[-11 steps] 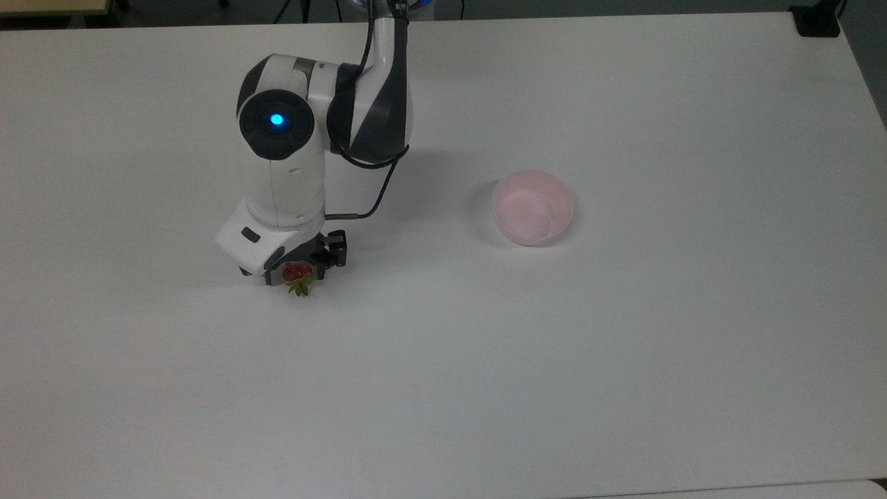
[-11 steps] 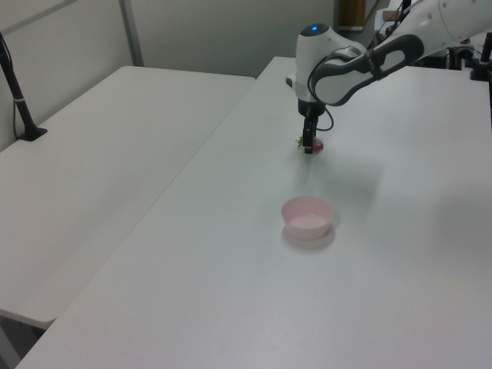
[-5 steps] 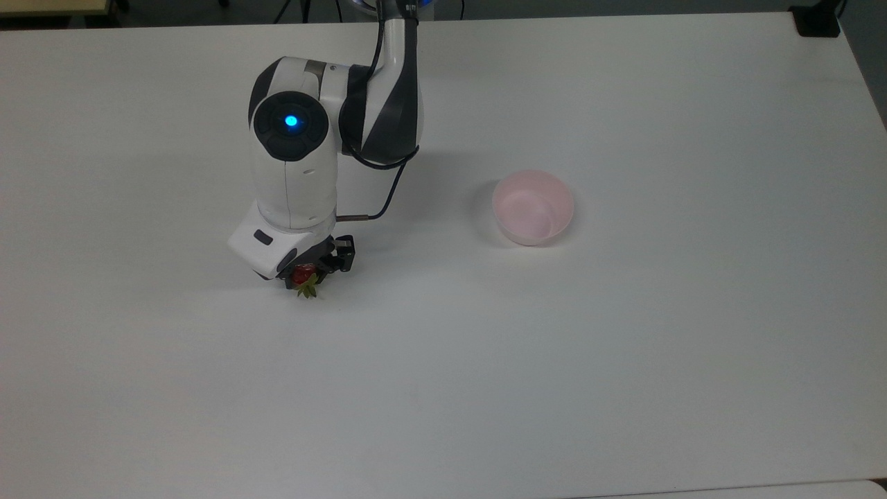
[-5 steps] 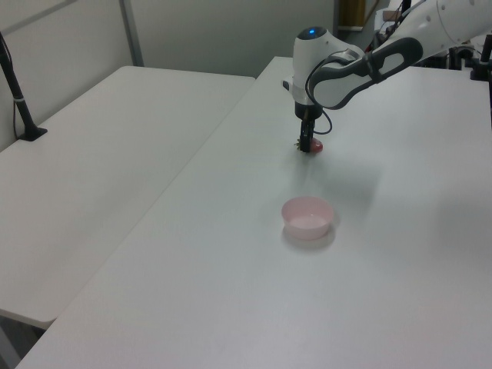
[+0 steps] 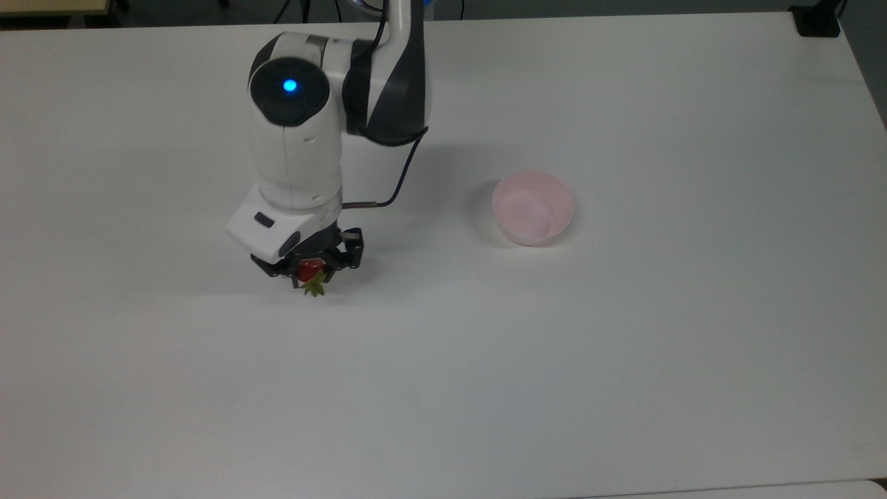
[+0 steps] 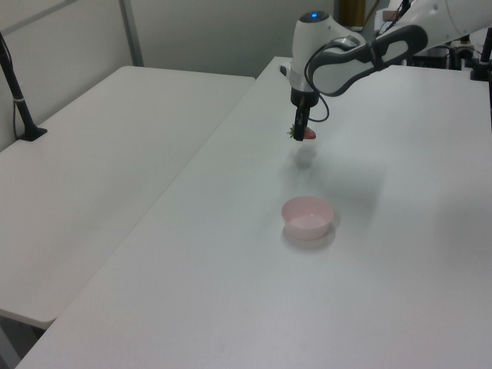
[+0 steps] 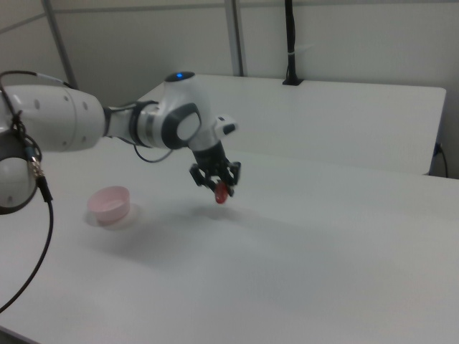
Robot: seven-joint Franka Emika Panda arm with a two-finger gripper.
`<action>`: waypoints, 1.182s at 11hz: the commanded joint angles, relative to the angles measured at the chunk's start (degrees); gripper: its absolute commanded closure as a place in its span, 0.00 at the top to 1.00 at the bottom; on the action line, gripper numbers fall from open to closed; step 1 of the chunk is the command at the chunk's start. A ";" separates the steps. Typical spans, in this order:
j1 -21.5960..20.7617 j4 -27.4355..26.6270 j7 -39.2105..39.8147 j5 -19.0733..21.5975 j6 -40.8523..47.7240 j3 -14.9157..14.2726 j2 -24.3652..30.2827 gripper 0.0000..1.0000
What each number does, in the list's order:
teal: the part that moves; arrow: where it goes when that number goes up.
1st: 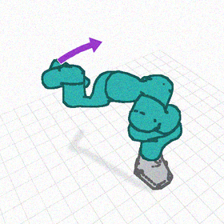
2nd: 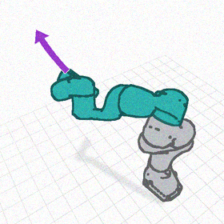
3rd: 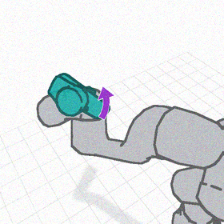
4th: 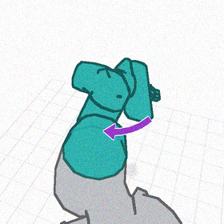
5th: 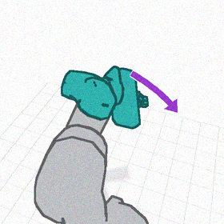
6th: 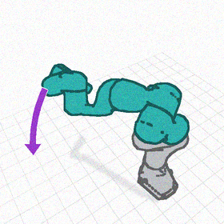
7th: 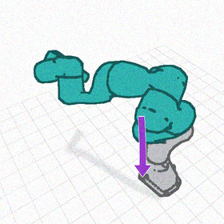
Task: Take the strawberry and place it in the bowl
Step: 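Carry the strawberry over the pink bowl and lower it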
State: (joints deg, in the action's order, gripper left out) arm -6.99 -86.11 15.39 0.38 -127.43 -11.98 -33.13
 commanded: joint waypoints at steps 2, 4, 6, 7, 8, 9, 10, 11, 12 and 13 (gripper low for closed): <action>-11.52 -1.26 -0.09 4.71 11.73 -3.48 7.54 0.41; -17.32 -1.26 -5.78 4.80 14.40 -3.31 8.35 0.42; -22.52 -2.22 -9.92 4.72 14.76 -3.22 8.17 0.43; -24.11 -3.09 -11.42 4.63 14.76 -2.61 7.91 0.44; -25.00 -3.45 -13.26 4.19 13.98 -2.09 7.13 0.46; -25.09 -3.28 -14.50 3.93 13.88 -1.47 5.73 0.47; -25.44 -3.36 -14.60 3.84 13.79 -1.21 5.54 0.57; -26.05 -3.37 -14.95 3.84 13.88 -1.20 5.36 0.85; -26.23 -3.37 -15.82 3.75 13.88 -1.20 5.27 1.00; -26.23 -3.28 -17.05 2.79 13.88 -1.20 5.36 1.00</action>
State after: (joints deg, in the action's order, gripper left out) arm -32.56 -88.74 1.24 4.29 -113.21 -13.08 -28.66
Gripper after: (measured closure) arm 0.361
